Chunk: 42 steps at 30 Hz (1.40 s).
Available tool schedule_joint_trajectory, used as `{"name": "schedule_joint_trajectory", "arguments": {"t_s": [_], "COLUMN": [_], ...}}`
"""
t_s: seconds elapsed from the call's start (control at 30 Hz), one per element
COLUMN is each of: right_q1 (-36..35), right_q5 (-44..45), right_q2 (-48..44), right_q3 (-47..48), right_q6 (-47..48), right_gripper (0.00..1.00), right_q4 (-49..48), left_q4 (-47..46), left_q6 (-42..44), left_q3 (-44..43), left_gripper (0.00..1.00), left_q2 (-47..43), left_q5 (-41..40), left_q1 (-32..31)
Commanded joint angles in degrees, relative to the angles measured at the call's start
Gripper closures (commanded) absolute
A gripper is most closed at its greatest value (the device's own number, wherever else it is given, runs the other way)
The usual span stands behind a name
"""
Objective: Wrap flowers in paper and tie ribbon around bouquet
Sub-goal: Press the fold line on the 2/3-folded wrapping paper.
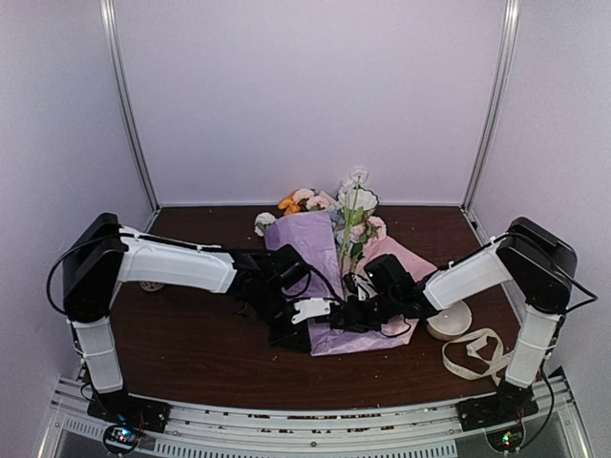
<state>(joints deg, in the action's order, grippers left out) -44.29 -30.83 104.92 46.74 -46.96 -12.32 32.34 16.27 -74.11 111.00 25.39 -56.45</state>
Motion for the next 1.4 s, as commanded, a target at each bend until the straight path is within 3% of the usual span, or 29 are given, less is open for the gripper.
{"name": "schedule_joint_trajectory", "arguments": {"t_s": [0.0,0.23,0.6,0.77,1.0,1.2,1.37], "right_q1": [-0.7,-0.9,-0.9,-1.0,-1.1,-1.7,-1.7], "right_q5": [2.3,2.7,3.0,4.9,7.5,8.6,8.3], "right_q2": [1.0,1.2,-0.2,0.0,-0.4,-1.5,-1.2], "right_q3": [-0.9,-1.3,-2.3,-1.4,-0.8,0.7,0.8], "right_q6": [-0.5,0.4,2.2,2.7,1.4,2.6,3.9], "right_gripper": [1.0,1.0,1.0,1.0,1.0,1.0,1.0], "right_q4": [-2.5,-2.3,-0.1,2.7,3.4,7.4,8.5], "left_q4": [-22.2,-30.0,-13.8,-8.9,-11.4,-7.3,-10.2], "left_q6": [0.5,7.8,14.0,16.9,18.4,18.2,17.9], "left_q3": [7.5,11.1,7.5,5.5,10.5,10.1,12.3], "left_gripper": [0.87,0.87,0.86,0.86,0.87,0.85,0.85], "left_q2": [-8.7,-6.4,0.3,4.1,0.3,-1.6,-8.3], "left_q5": [-15.0,-17.6,-14.7,-17.9,-27.5,-26.9,-22.1], "left_q1": [-1.5,-1.7,-3.6,-5.7,-11.1,-11.5,-10.7]}}
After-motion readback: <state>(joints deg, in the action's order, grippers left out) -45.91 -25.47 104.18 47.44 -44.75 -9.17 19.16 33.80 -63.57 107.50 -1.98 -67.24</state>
